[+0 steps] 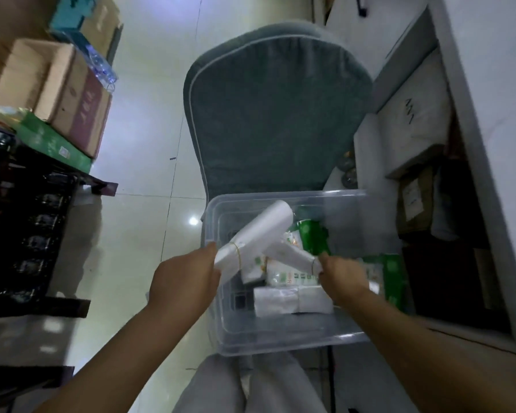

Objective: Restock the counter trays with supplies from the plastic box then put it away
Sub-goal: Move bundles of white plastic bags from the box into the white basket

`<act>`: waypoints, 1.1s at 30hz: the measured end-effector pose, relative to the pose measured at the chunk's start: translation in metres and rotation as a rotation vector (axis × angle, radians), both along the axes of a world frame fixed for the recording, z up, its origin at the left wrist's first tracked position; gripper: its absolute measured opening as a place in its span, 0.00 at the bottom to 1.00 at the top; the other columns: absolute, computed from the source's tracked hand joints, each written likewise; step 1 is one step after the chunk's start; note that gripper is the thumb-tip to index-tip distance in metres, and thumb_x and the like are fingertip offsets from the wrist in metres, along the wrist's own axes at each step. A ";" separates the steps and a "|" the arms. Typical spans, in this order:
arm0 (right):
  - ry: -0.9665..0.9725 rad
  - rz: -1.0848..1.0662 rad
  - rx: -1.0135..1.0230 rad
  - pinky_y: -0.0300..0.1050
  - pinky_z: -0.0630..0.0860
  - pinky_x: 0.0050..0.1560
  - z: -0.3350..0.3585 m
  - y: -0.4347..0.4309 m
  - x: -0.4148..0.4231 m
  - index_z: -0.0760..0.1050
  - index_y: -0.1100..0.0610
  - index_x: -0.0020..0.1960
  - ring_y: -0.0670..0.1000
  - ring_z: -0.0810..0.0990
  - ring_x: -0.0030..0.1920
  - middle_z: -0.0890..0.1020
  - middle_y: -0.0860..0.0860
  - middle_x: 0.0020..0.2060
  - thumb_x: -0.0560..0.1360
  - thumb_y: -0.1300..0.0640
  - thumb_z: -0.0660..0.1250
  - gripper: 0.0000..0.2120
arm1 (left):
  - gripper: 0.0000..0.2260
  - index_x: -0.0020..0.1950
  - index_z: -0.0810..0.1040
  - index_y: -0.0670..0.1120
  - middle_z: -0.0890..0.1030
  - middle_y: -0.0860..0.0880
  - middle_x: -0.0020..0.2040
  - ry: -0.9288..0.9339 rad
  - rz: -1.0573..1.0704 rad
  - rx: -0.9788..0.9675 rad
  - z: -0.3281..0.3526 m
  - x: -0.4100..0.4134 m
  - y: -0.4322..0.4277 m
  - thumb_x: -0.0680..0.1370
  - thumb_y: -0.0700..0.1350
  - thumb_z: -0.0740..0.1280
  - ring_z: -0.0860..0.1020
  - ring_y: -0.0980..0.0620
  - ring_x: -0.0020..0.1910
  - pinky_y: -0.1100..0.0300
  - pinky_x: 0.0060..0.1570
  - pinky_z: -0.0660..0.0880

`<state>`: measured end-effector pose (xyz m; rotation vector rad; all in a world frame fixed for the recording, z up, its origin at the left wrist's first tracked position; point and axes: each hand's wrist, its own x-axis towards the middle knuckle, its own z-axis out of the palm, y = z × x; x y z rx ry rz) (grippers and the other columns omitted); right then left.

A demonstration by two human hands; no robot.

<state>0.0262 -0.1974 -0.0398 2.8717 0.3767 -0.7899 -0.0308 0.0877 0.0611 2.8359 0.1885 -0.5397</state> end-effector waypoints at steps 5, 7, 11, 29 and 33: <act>-0.237 -0.331 0.087 0.48 0.73 0.36 0.092 -0.031 -0.036 0.73 0.58 0.51 0.62 0.81 0.42 0.83 0.58 0.43 0.73 0.52 0.64 0.12 | 0.11 0.58 0.69 0.54 0.81 0.49 0.42 -0.205 -0.079 -0.129 0.057 0.011 -0.024 0.77 0.51 0.61 0.78 0.47 0.35 0.57 0.35 0.78; -0.352 -0.461 0.142 0.48 0.70 0.33 0.131 -0.043 -0.053 0.73 0.59 0.49 0.63 0.81 0.40 0.83 0.59 0.40 0.72 0.51 0.65 0.12 | 0.10 0.58 0.70 0.54 0.80 0.50 0.40 -0.284 -0.112 -0.201 0.078 0.015 -0.040 0.77 0.50 0.61 0.76 0.46 0.33 0.57 0.33 0.75; -0.511 -0.670 0.196 0.45 0.63 0.30 0.204 -0.074 -0.087 0.67 0.55 0.40 0.60 0.78 0.36 0.77 0.52 0.32 0.70 0.49 0.66 0.11 | 0.04 0.48 0.70 0.51 0.75 0.52 0.33 -0.432 -0.233 -0.337 0.115 0.023 -0.082 0.76 0.47 0.64 0.68 0.53 0.27 0.61 0.26 0.64; -0.909 -1.411 0.004 0.41 0.60 0.26 0.348 -0.328 -0.323 0.64 0.50 0.33 0.48 0.72 0.29 0.74 0.46 0.28 0.67 0.50 0.66 0.11 | 0.09 0.37 0.64 0.52 0.73 0.52 0.29 -0.374 -0.850 -0.731 0.206 -0.063 -0.421 0.74 0.50 0.63 0.72 0.54 0.28 0.59 0.24 0.65; -0.892 -1.399 -0.130 0.43 0.67 0.25 0.343 -0.375 -0.363 0.64 0.52 0.34 0.52 0.73 0.26 0.74 0.49 0.26 0.69 0.53 0.64 0.10 | 0.06 0.40 0.65 0.52 0.73 0.53 0.30 -0.321 -0.913 -0.671 0.195 -0.098 -0.489 0.75 0.49 0.60 0.71 0.55 0.27 0.60 0.23 0.61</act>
